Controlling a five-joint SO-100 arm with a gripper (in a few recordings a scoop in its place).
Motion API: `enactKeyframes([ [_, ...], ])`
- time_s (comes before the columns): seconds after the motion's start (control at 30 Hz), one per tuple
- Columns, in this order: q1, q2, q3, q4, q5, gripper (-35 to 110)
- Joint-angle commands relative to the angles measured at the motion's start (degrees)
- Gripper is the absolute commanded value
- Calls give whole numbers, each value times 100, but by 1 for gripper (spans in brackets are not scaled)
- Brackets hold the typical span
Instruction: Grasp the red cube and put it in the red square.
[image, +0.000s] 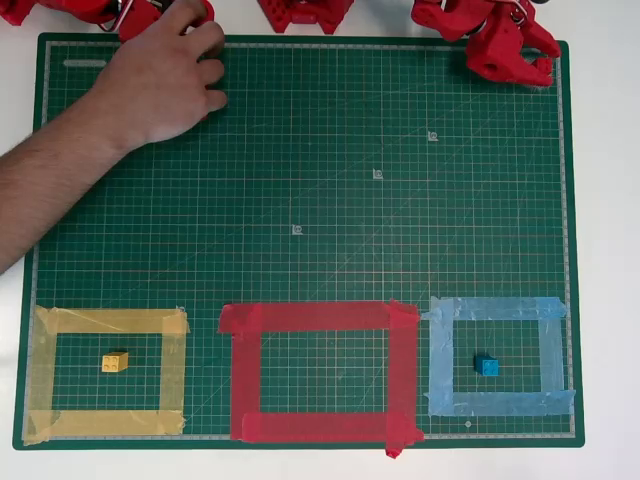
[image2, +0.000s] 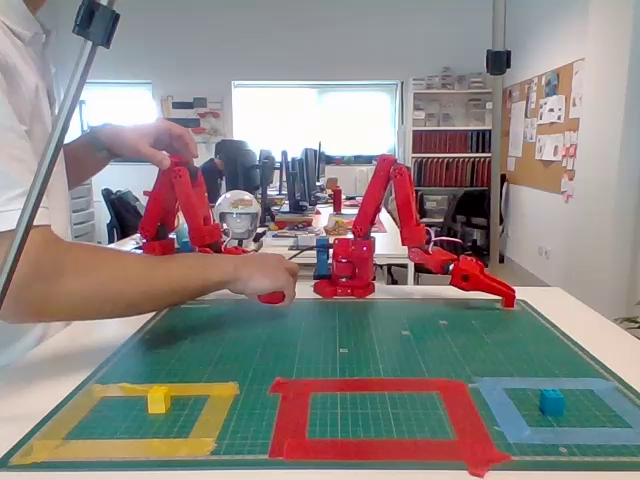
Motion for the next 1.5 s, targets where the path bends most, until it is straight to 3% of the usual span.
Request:
enactKeyframes([
  [0.0,-167,44,-132,-149,35,19],
  [1.47,-88,18,123,-149,-9,18],
])
